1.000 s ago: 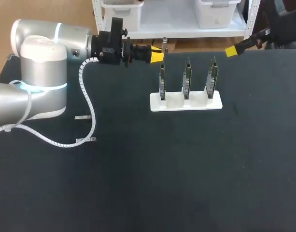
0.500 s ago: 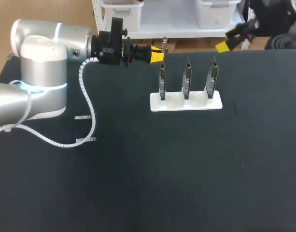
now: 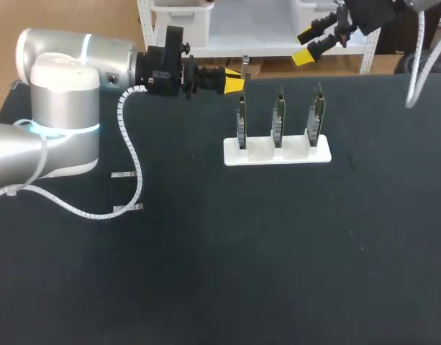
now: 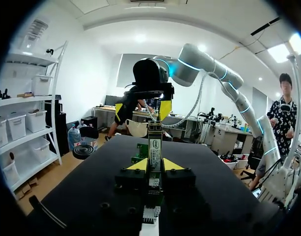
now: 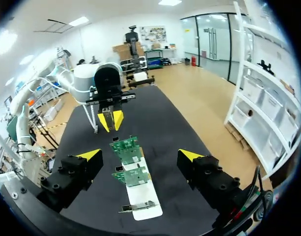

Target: Pick up the optical module with the left hand, and insert it into the network port with the right hand.

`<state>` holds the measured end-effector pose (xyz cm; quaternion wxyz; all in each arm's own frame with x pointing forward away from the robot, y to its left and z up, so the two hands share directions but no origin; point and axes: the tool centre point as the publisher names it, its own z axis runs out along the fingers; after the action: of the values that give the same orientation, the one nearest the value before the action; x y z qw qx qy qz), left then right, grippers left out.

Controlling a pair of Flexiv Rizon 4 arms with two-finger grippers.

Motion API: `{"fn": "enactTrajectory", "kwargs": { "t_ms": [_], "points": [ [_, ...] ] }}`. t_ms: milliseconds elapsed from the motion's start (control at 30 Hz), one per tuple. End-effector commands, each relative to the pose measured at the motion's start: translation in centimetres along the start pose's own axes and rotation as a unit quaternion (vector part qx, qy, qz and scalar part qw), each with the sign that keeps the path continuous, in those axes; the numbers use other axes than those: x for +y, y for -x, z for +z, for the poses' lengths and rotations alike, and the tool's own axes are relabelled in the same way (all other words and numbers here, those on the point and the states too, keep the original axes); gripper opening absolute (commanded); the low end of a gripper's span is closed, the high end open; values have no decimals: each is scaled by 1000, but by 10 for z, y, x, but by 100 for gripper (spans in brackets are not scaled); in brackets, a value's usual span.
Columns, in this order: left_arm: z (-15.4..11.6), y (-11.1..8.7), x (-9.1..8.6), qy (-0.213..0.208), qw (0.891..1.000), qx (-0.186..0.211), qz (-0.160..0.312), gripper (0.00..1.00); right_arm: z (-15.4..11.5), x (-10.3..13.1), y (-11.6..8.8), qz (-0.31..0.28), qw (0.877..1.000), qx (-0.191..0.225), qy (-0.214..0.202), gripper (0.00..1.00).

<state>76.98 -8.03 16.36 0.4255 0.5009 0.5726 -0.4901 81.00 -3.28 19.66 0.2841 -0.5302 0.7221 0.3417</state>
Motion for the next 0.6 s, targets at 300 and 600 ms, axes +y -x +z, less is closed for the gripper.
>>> {"fn": "enactTrajectory", "kwargs": {
  "t_ms": [300, 600],
  "points": [
    [0, 0, 0, 0, 1000, 0, 0, 0, 3, 8, -8, 40, 999, -7, -22, 100],
    [0, 0, 0, 0, 1000, 0, 0, 0, 3, 8, -8, 40, 999, -7, -22, 100]
  ]
}}
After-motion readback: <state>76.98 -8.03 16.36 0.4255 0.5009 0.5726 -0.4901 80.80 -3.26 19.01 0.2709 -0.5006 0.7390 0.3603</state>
